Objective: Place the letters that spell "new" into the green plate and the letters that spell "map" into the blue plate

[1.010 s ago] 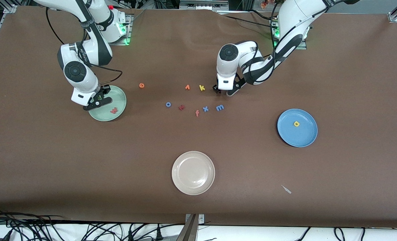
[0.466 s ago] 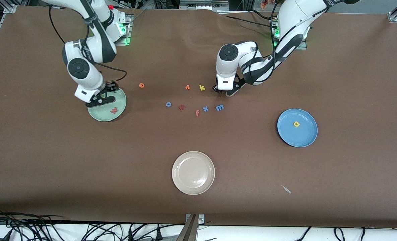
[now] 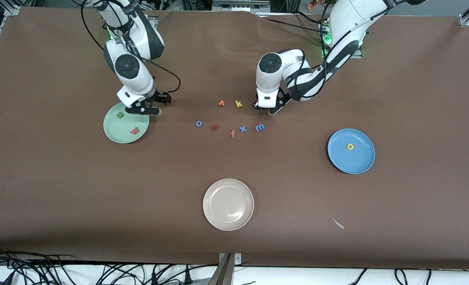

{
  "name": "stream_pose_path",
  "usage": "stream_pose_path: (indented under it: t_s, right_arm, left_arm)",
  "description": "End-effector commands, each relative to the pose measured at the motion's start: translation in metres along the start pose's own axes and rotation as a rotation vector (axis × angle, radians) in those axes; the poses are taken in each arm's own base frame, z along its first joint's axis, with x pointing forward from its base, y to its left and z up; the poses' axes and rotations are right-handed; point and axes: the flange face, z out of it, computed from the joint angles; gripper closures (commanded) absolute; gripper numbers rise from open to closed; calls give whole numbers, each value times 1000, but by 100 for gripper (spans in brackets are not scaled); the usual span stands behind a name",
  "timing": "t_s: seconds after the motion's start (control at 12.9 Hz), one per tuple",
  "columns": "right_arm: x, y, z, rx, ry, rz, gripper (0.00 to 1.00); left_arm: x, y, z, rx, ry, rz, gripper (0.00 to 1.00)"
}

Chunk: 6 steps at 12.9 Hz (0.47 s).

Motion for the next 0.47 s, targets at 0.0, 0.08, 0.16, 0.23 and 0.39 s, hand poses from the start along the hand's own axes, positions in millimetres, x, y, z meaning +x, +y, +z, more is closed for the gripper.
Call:
stream_pose_path:
  t_s: [0.0,0.08,0.16,0.23,0.39]
  right_arm:
    - [-20,-5,20,40,30,133,5]
    - [-28,0,34,60,47,136,5]
    - [-33,3,45,79,63,137,7]
    - [-35,4,50,84,65,141,11]
    - [-35,3,53,83,62,150,28]
  left_arm:
    - [17,13,-17,12,40,31,100]
    - [30,21,-27,24,40,15,100]
    - [39,29,-38,36,25,29,100]
    - [49,36,-50,57,0,67,100]
    - [93,44,-75,103,-42,173,100]
